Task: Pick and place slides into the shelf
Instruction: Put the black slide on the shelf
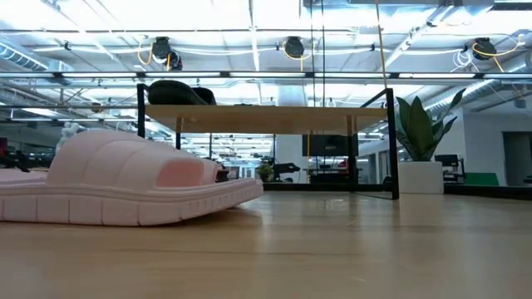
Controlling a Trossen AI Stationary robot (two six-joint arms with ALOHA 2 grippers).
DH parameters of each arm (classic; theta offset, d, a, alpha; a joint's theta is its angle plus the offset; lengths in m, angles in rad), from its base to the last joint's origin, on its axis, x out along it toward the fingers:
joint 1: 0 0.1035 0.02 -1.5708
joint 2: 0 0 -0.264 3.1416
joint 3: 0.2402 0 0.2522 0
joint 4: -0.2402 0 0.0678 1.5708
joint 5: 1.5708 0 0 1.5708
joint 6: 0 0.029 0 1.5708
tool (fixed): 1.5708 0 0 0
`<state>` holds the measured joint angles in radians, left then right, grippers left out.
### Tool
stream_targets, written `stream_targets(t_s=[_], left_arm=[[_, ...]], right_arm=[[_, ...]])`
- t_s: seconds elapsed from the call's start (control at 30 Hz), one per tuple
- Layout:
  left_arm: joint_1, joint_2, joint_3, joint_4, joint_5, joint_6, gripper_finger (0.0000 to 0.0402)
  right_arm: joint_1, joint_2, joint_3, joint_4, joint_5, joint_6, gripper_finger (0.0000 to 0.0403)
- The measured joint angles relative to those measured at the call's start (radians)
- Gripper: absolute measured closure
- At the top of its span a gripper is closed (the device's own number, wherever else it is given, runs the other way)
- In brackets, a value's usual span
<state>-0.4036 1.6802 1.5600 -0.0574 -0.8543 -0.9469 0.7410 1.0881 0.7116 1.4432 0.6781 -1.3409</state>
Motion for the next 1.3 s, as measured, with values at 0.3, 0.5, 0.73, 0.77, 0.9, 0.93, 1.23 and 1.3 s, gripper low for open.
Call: stream_targets(t_s=[0.3,0.5,0.73,0.77,0.9,0.93,1.23,1.3], left_arm=[[0.052,0.002,-0.001,0.404,-0.120,0.264,0.0401],[0.113,0.000,0.000,0.675,-0.084,0.415,0.0401],[0.191,0.001,0.000,0.825,0.068,0.410,0.0401],[0.198,0.001,0.000,0.837,0.076,0.406,0.0401],[0.230,0.002,0.000,0.870,0.135,0.370,0.0401],[0.236,0.002,0.000,0.880,0.162,0.365,0.0401],[0.231,0.002,0.000,0.891,0.206,0.385,0.0401],[0.231,0.002,0.000,0.890,0.205,0.398,0.0401]], right_arm=[[0.000,0.001,0.002,-0.105,-0.056,0.194,0.0241],[-0.008,0.001,0.002,-0.129,-0.030,0.268,0.0241],[-0.089,0.002,0.002,-0.226,0.002,0.416,0.0241],[-0.104,0.002,0.002,-0.240,0.002,0.450,0.0241],[-0.169,0.002,0.002,-0.272,0.002,0.624,0.0241],[-0.186,0.002,0.002,-0.275,0.002,0.676,0.0241],[-0.329,0.002,0.002,-0.274,-0.126,1.131,0.0241],[-0.362,0.002,0.002,-0.273,-0.140,1.198,0.0241]])
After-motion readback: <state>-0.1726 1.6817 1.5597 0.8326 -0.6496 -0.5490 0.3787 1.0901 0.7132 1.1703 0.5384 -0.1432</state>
